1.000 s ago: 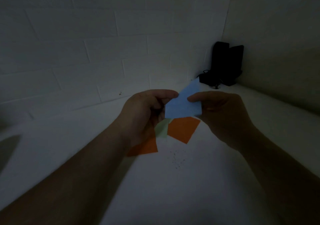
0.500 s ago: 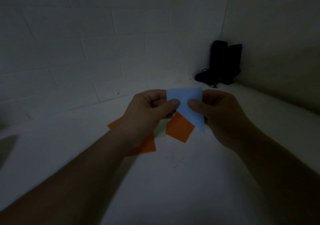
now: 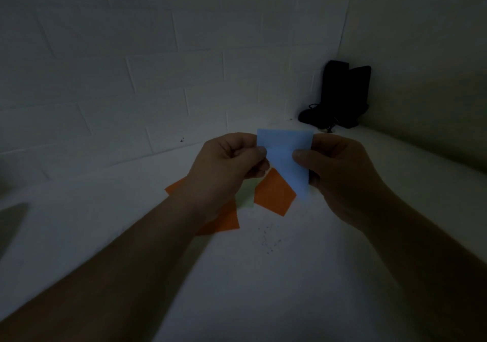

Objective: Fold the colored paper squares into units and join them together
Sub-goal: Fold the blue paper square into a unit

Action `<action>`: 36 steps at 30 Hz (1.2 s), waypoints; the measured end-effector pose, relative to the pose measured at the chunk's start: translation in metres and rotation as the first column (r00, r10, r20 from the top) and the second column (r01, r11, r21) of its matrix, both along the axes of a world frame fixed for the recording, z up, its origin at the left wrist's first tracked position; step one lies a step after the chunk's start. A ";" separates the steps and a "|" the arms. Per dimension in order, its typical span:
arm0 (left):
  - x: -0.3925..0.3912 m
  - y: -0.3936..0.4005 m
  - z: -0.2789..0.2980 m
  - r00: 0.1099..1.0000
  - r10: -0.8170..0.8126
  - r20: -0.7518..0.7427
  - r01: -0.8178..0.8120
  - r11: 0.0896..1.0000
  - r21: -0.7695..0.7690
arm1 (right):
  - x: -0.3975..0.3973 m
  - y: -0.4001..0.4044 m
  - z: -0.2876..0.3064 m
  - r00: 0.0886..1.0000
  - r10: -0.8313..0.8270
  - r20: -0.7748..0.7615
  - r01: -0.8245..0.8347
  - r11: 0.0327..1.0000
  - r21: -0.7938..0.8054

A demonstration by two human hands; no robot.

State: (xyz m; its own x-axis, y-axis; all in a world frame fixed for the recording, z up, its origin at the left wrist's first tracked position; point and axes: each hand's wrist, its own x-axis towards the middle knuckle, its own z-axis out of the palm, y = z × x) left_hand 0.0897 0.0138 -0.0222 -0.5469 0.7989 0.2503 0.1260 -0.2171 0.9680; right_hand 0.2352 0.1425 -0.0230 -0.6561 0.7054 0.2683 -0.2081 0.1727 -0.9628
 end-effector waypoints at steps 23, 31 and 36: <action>0.001 -0.004 0.004 0.997 0.034 -0.069 -0.028 0.996 0.080 | 0.004 -0.004 0.004 0.998 -0.062 -0.010 0.062 0.950 0.305; 0.002 -0.004 0.002 0.985 0.094 -0.146 -0.080 0.992 0.102 | 0.004 -0.006 0.005 0.988 -0.154 -0.014 0.147 0.904 0.401; 0.002 -0.002 0.002 0.982 0.122 -0.144 -0.105 0.987 0.121 | 0.004 -0.005 0.005 0.982 -0.184 -0.049 0.189 0.915 0.357</action>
